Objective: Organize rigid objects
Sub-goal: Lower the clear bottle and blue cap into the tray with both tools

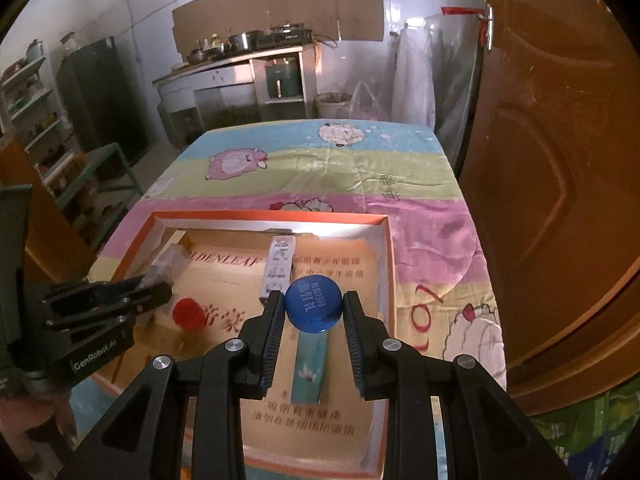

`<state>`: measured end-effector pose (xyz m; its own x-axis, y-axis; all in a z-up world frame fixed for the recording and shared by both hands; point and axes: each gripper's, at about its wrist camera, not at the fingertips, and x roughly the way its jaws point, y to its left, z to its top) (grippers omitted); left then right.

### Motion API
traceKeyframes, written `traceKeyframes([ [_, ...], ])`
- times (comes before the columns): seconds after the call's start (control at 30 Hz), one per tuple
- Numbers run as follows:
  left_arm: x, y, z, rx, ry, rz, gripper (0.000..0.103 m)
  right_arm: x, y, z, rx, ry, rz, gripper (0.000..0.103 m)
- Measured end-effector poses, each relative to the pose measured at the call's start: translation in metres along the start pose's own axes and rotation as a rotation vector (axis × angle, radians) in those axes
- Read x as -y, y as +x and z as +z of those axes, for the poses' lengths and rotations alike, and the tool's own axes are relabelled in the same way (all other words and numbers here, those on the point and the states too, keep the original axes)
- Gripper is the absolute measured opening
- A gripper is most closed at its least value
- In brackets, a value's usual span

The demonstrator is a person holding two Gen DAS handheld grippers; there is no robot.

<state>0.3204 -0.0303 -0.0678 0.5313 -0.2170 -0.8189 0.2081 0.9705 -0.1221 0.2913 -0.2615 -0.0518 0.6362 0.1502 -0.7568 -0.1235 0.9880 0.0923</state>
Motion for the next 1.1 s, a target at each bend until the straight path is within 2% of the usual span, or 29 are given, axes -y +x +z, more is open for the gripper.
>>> traceKeyframes([
  [0.27,-0.003,0.021,0.012,-0.043,-0.024,0.001,0.02,0.014,0.031,0.02,-0.067,0.02,-0.004,0.031],
  [0.47,-0.003,0.031,0.021,-0.045,-0.025,0.024,0.02,0.021,0.046,0.029,-0.084,0.041,-0.006,0.031],
  [0.6,0.002,0.036,0.027,-0.038,0.01,0.058,0.02,0.02,0.054,0.032,-0.093,0.04,-0.004,0.031],
  [1.1,0.0,0.055,0.031,-0.071,0.023,0.08,0.02,0.019,0.087,0.032,-0.143,0.046,-0.001,0.031],
])
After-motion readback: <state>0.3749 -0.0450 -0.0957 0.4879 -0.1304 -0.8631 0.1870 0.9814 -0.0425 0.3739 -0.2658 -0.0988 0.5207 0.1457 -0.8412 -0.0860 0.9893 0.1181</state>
